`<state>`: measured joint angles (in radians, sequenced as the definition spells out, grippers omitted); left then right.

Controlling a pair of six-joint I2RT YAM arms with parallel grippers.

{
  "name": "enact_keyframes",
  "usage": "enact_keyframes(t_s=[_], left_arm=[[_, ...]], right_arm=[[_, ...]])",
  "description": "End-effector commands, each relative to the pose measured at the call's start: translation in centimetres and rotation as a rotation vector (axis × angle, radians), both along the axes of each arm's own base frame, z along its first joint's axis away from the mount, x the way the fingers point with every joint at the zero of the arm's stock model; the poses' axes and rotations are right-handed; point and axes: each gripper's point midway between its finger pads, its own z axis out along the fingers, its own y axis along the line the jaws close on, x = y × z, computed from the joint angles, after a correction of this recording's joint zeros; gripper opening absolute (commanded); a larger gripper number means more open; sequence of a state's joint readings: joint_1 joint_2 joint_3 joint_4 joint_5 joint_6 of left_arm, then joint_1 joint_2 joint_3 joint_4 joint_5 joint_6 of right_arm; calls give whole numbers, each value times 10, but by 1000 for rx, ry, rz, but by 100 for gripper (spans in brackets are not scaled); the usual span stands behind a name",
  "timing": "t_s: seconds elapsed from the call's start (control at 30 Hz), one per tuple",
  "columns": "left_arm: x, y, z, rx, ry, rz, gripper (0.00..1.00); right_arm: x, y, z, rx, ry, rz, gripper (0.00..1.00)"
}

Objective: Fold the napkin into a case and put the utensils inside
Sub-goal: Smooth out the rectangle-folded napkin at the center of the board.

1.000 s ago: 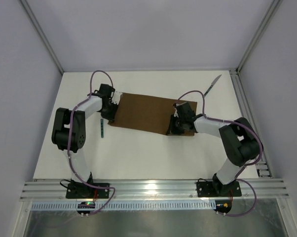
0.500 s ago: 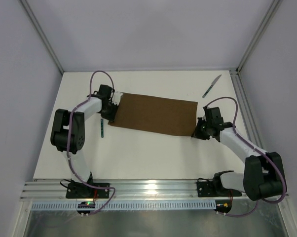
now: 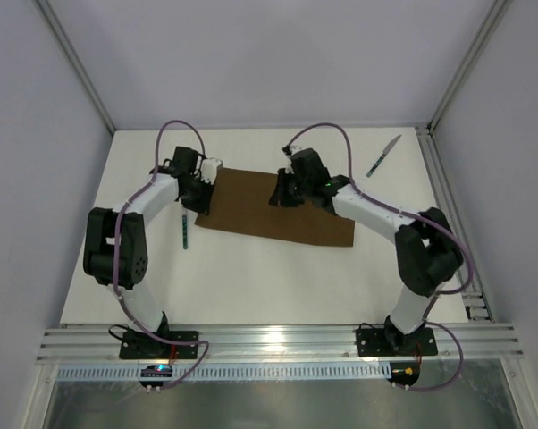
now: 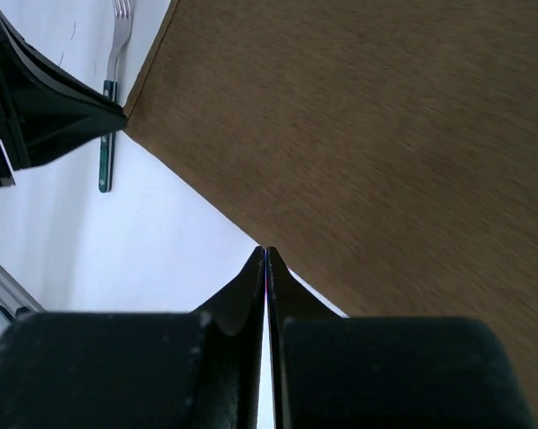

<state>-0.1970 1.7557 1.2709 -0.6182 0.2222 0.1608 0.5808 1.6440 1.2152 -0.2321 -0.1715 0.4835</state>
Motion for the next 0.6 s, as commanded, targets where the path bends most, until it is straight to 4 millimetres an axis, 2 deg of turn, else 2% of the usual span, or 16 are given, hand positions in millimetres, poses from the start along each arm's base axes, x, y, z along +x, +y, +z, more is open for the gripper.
enact_keyframes(t_s=[0.0,0.07,0.1,0.13,0.2,0.23,0.3,0.4,0.5,0.57], left_arm=[[2,13,-31,71,43,38,13],[8,14,-36,77,32,40,13],[9,13,-40,77,40,39,13],[10,13,-41,76,39,42,13],[7,11,-45,70,53,39,13],[4,13,-50,74,70,40,13],[1,14,-54,81,80,37,13],[-4,15,-62,90,102,37,13],[-5,16,-65,95,110,39,12],[-5,19,-67,107,112,42,12]], right_arm=[[11,75,4,129,5,130,4],[9,96,-9,141,45,164,4],[9,111,-7,167,43,197,4],[9,118,-29,157,81,200,4],[12,129,-38,194,107,192,4],[10,132,-57,185,141,194,4],[9,136,-69,180,160,195,4],[-2,135,-100,158,226,199,4],[-14,121,-126,117,284,176,4],[-15,108,-129,103,292,144,4]])
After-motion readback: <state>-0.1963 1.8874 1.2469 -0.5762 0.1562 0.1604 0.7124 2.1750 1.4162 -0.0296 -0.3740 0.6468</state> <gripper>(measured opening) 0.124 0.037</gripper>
